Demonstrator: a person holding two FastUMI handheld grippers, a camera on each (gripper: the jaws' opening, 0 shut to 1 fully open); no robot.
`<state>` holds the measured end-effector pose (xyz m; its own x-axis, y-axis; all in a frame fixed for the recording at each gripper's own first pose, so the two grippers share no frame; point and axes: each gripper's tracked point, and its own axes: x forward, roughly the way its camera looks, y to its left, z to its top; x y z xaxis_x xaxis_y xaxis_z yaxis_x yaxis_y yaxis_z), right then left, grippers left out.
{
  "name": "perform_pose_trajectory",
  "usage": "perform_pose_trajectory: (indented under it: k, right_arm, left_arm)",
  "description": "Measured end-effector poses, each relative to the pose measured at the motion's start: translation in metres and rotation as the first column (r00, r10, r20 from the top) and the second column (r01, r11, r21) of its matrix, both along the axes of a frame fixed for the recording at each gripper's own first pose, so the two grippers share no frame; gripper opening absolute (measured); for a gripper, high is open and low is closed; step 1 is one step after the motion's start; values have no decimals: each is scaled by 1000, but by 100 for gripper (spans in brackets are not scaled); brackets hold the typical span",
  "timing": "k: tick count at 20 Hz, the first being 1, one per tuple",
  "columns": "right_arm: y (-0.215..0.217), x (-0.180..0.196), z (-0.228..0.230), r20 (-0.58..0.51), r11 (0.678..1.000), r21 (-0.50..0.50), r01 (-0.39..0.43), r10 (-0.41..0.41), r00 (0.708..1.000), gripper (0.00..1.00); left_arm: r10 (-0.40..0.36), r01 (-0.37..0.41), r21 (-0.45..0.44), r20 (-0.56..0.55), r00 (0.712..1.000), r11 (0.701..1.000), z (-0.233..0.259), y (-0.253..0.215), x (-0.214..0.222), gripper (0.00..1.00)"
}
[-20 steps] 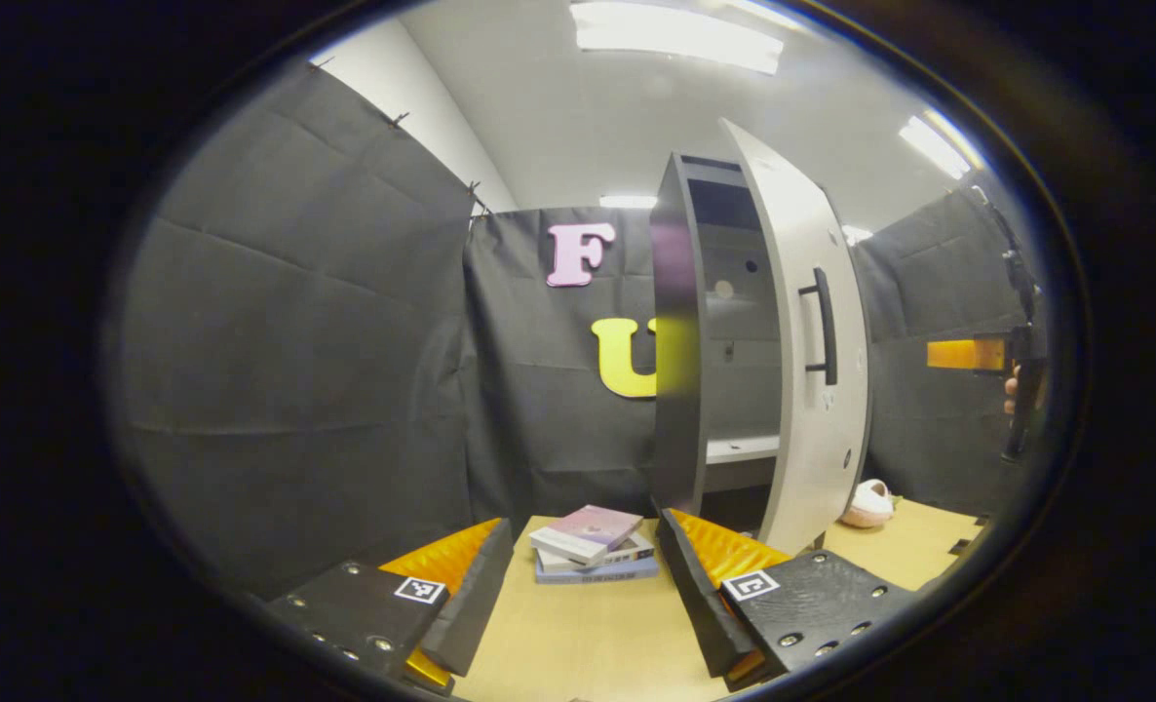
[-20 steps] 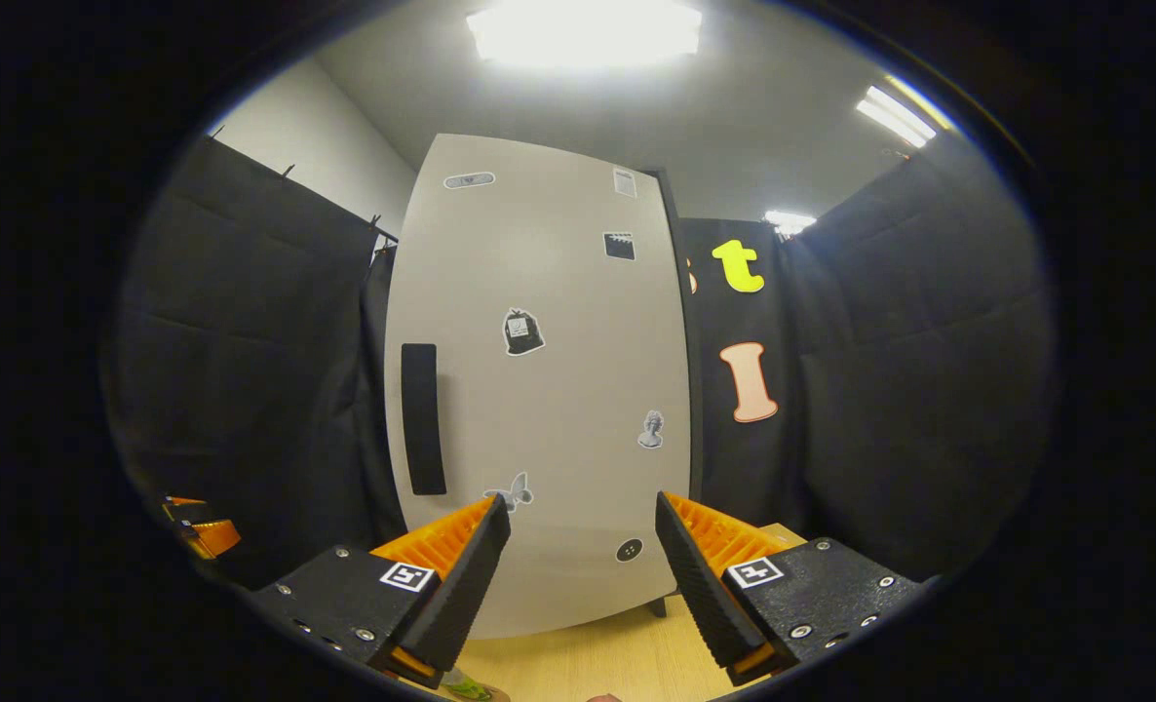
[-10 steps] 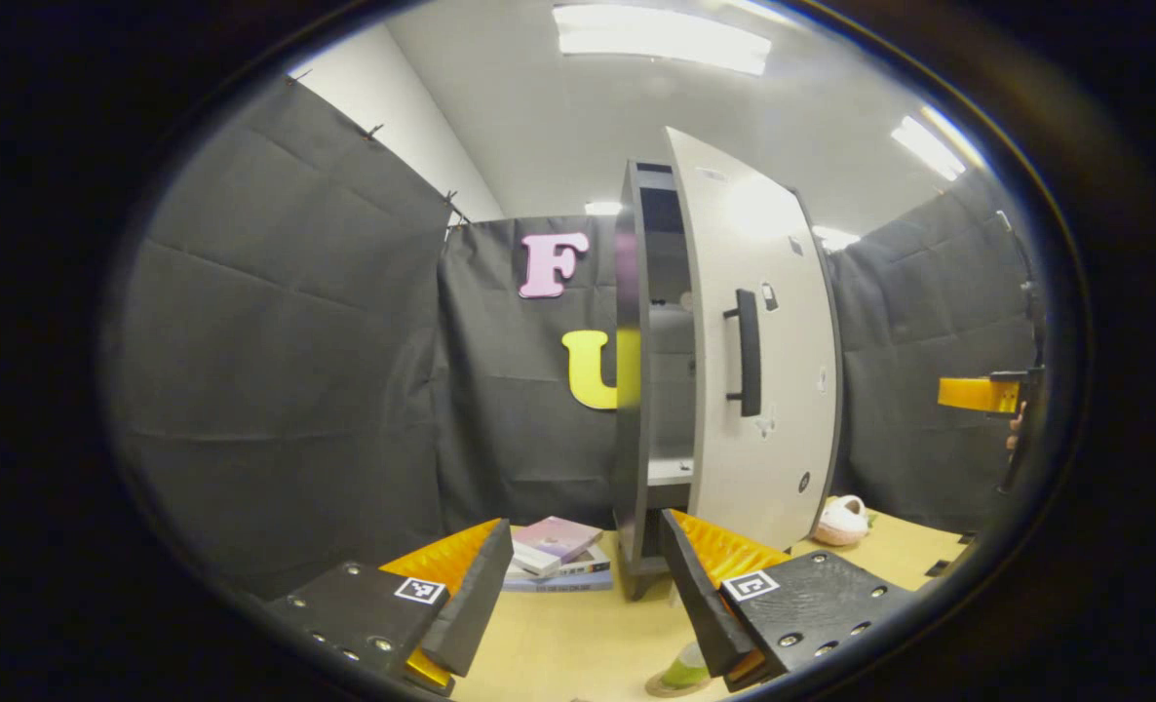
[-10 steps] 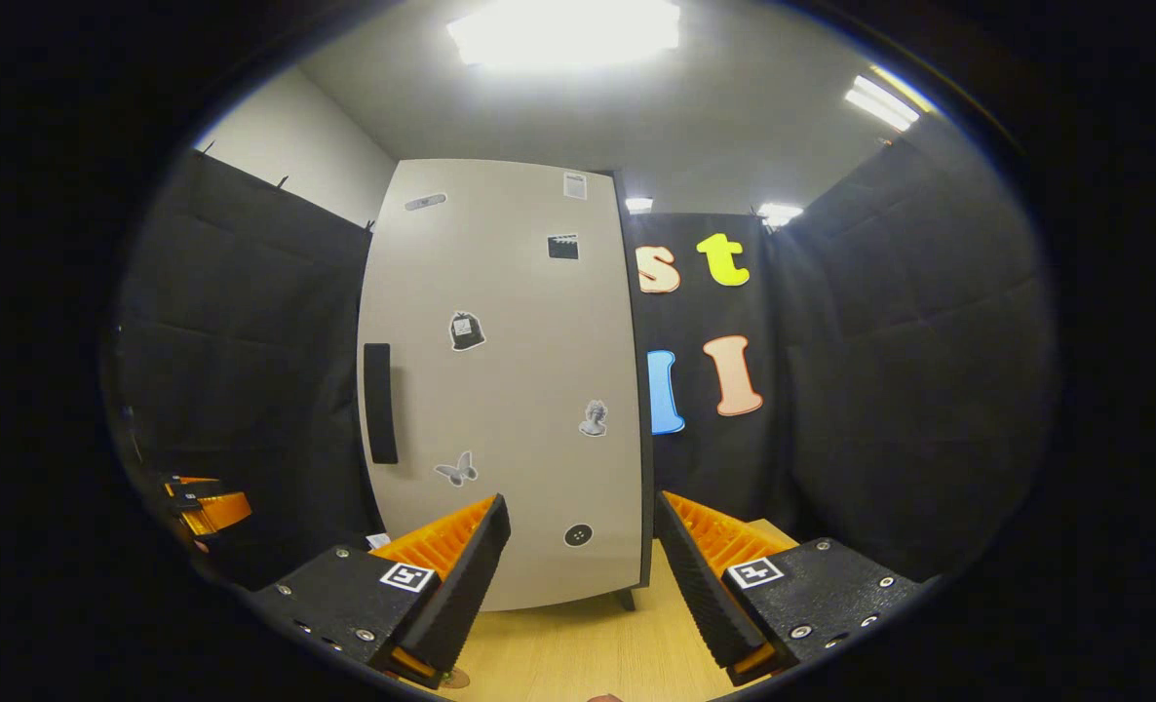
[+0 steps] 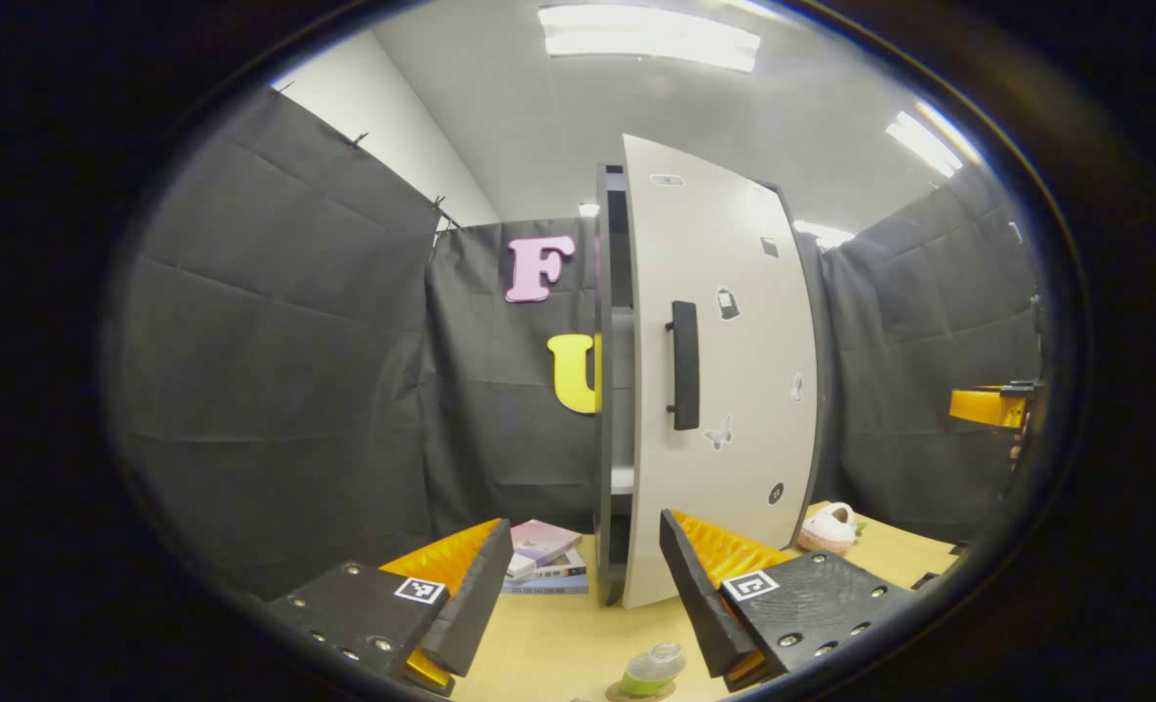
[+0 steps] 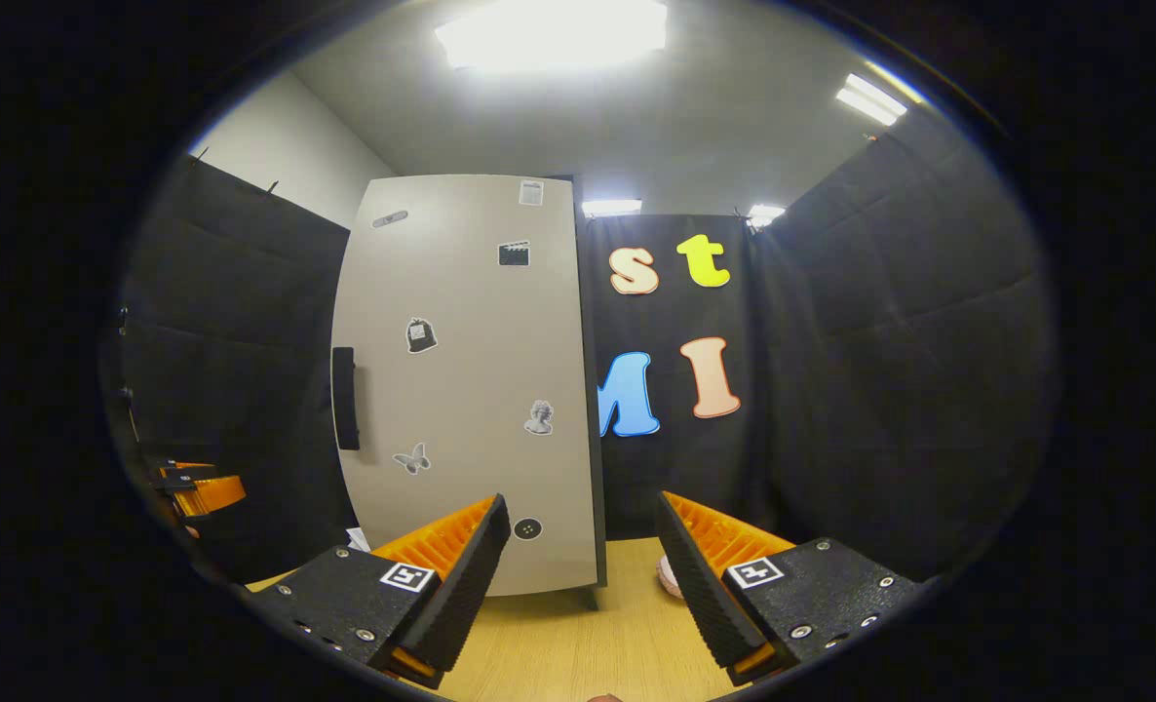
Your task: Open the cabinet door with the right hand, grasp the bottle in the cabinet with the left hand and place it on the coaster, then close the cabinet door with the right hand.
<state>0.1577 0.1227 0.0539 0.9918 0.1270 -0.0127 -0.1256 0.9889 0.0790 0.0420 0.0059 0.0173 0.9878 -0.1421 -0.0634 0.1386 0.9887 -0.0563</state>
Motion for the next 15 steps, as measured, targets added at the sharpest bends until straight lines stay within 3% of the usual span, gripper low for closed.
perform_pose_trajectory:
  k: [15]
  right_arm:
    - [-47,-3,-18,-29,998,51,29,-28,999,93]
  left_arm:
    - [27,-27,29,6,1000,999,12,-22,-8,92]
